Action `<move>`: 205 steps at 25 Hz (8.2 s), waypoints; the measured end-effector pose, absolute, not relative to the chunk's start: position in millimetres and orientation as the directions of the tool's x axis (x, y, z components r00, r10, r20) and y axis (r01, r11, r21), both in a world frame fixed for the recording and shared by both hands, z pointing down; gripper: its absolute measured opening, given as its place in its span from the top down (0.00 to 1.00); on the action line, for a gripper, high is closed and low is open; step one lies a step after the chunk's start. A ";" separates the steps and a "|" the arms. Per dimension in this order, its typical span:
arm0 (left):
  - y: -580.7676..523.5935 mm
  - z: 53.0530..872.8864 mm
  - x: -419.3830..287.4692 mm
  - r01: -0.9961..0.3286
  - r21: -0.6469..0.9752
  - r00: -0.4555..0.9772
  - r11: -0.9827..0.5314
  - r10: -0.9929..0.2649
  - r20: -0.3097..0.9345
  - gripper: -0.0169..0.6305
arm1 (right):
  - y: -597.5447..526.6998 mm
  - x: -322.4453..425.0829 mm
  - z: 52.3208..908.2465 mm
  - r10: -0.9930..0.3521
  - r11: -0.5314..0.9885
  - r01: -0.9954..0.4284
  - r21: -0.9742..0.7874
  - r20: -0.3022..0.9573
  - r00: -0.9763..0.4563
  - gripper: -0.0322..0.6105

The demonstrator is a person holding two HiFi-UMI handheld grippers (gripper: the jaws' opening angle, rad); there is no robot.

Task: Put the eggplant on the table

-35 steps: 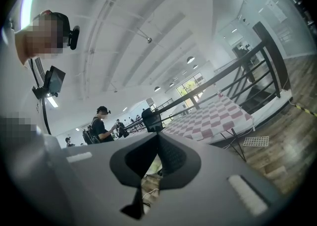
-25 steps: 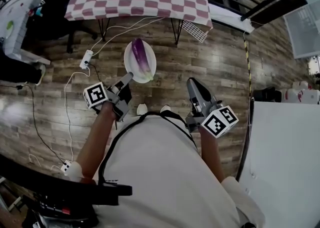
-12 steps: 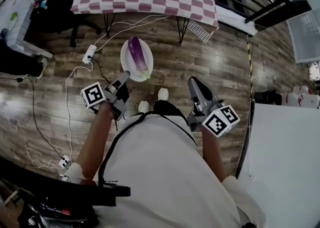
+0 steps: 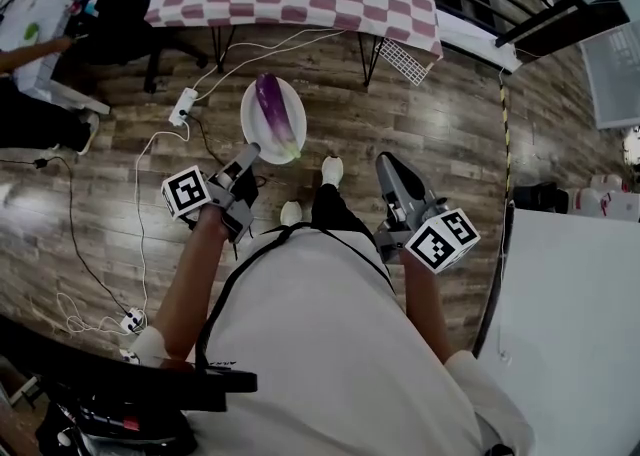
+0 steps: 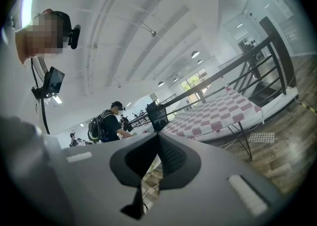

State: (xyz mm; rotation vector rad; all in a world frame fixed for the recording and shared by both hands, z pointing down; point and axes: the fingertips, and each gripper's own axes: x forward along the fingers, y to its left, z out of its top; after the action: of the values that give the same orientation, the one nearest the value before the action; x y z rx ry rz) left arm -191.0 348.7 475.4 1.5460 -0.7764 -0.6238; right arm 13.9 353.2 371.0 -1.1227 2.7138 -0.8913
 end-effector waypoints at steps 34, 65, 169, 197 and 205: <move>130.5 445.3 -114.3 -0.160 0.986 0.589 -0.052 -0.806 0.053 0.93 | 123.3 79.9 373.7 -0.601 0.599 -0.551 -0.581 0.129 -0.789 0.94; 41.9 472.1 -35.4 -0.046 0.999 0.542 0.028 -0.839 0.048 0.94 | 27.4 155.6 403.7 -0.561 0.589 -0.516 -0.622 0.144 -0.815 0.94; -265.5 681.8 -32.1 -0.195 0.976 0.862 0.097 -0.457 0.217 0.94 | -272.6 97.8 468.7 -0.669 0.330 -0.723 -0.607 0.390 -0.633 0.94; -265.2 708.0 -34.8 -0.480 0.833 0.757 0.274 -0.352 0.551 0.92 | -266.0 104.4 454.1 -0.714 0.326 -0.724 -0.608 0.344 -0.610 0.94; -265.5 703.9 -28.9 -0.526 0.814 0.756 0.245 -0.305 0.580 0.83 | -261.6 106.5 446.4 -0.735 0.324 -0.727 -0.606 0.323 -0.596 0.94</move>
State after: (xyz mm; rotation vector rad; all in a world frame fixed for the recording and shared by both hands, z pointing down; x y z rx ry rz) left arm -28.9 -265.5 703.9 1.3514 -0.7556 0.1723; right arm 106.5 -261.6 446.4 -1.4061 2.5468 -1.1562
